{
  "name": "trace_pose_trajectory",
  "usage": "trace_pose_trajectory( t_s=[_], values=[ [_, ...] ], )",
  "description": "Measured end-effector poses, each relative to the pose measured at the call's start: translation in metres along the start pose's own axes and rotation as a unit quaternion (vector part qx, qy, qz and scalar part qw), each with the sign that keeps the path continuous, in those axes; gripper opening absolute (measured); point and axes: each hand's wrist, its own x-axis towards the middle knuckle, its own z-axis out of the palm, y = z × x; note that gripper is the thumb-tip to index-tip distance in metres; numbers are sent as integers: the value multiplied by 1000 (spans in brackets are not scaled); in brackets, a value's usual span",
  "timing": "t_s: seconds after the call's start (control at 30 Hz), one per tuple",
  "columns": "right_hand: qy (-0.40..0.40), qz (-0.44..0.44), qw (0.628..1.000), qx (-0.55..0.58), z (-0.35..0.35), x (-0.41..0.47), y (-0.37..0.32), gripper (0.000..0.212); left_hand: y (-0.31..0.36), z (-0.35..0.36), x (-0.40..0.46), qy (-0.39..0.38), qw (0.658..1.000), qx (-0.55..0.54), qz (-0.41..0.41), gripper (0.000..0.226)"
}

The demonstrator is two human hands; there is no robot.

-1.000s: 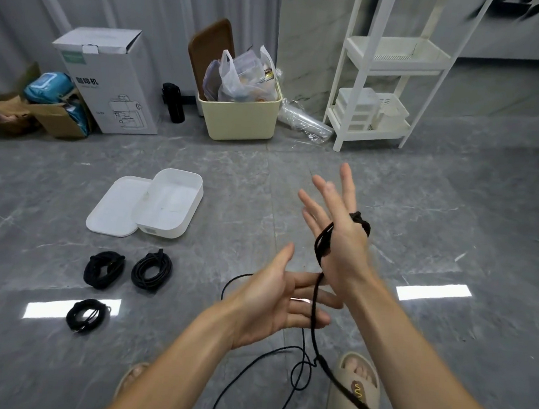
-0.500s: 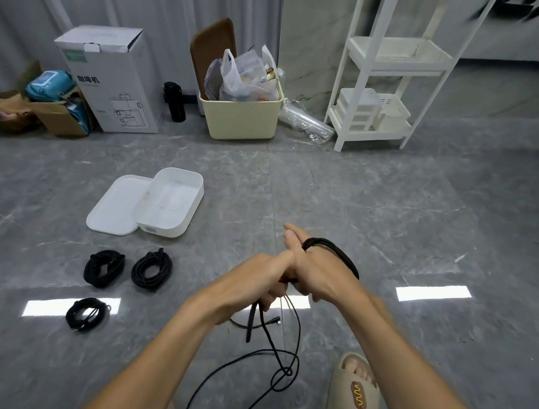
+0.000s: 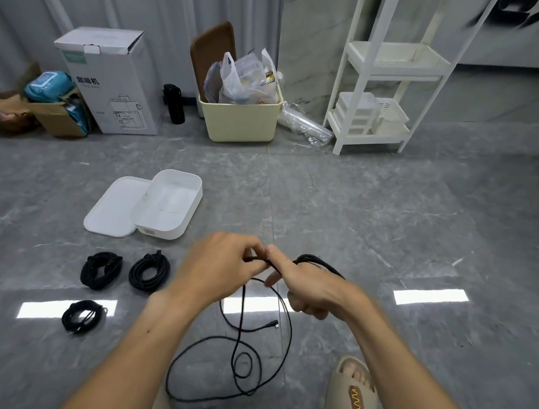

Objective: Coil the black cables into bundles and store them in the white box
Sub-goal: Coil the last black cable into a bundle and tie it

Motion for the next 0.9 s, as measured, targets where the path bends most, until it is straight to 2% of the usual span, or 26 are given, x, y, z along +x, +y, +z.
trace_pose_trajectory(
  t_s=[0.13, 0.17, 0.23, 0.33, 0.4, 0.47, 0.53, 0.63, 0.7, 0.77, 0.8, 0.9],
  values=[
    [-139, -33, 986, 89, -8, -9, -2, 101, -5, -1, 4, 130, 988, 10, 78, 16],
    [-173, -43, 980, 90, -11, -12, -3, 101, -6, -1, 6, 160, 983, 13, 87, 18],
    [-228, -68, 969, 72, -13, -17, -5, 87, -8, 0, 7, 190, 977, 11, 92, 21],
    [-283, -105, 951, 74, -13, -20, -7, 55, -9, 3, 9, 182, 976, 13, 115, 19],
    [-309, -128, 936, 110, -14, -20, -6, 46, -8, 4, 9, 166, 978, 9, 123, 19],
    [-344, -157, 912, 161, -17, -21, -6, 43, -4, 4, 9, 147, 981, 9, 126, 20],
    [-393, -186, 870, 232, -17, -21, -5, 40, -2, 5, 7, 111, 984, 14, 137, 22],
    [-463, -247, 778, 346, -16, -20, -5, 40, 2, 8, 4, 54, 985, -6, 161, 26],
    [-485, -286, 723, 399, -16, -20, -6, 42, 9, 10, -1, 58, 982, -60, 167, 33],
    [-484, -299, 701, 431, -18, -20, -6, 45, 17, 13, -2, 84, 975, -111, 173, 47],
    [-480, -301, 696, 441, -18, -20, -6, 47, 20, 15, -2, 89, 969, -138, 185, 47],
    [-476, -311, 682, 461, -18, -20, -6, 51, 28, 19, -2, 86, 940, -249, 215, 24]
  ],
)
